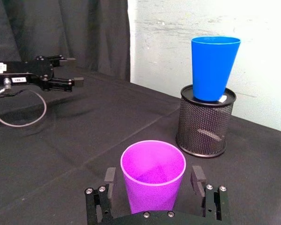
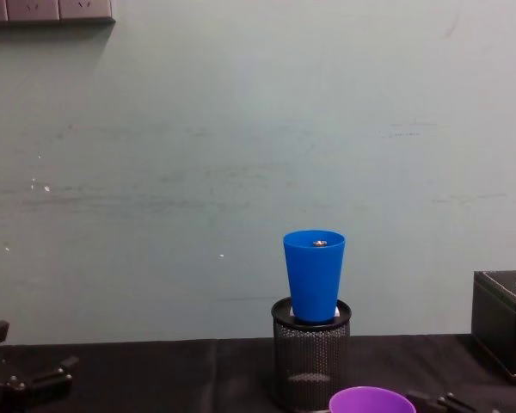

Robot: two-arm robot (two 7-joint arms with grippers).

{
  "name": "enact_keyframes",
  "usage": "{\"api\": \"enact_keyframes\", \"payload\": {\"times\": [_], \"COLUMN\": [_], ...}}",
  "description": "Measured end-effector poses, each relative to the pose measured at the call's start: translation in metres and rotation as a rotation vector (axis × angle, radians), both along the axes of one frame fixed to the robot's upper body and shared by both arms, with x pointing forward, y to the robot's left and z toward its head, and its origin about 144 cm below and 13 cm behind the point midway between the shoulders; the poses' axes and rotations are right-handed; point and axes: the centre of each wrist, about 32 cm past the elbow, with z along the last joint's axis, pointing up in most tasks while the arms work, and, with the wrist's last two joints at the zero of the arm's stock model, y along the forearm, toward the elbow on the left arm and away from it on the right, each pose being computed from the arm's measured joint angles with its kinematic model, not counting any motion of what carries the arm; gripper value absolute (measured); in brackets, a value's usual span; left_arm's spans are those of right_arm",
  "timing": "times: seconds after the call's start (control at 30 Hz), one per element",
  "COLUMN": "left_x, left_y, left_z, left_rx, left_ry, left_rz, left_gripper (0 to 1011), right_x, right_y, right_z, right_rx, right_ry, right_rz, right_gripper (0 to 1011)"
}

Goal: Pick up one cup with a gripper and tap it against the other cup.

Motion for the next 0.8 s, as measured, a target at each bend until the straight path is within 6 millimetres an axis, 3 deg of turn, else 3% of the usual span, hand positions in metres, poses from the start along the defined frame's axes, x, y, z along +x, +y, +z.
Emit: {"api": "enact_keyframes", "payload": {"times": [0.43, 0.8], "left_x": [0.0, 0.0], "left_y": [0.0, 0.0], "left_z": [0.0, 0.0], "left_rx": [0.0, 0.0], "left_ry": [0.0, 0.0], "left_rz": [0.0, 0.0], "left_gripper": [1000, 1000], "right_x": [0.019, 0.022], "right_y": [0.018, 0.023], "right_z": [-0.004, -0.007], "right_rx": [0.011, 0.036], "right_ry": [-0.009, -0.003], "right_rz": [0.005, 0.01], "right_gripper": [1003, 1003]}}
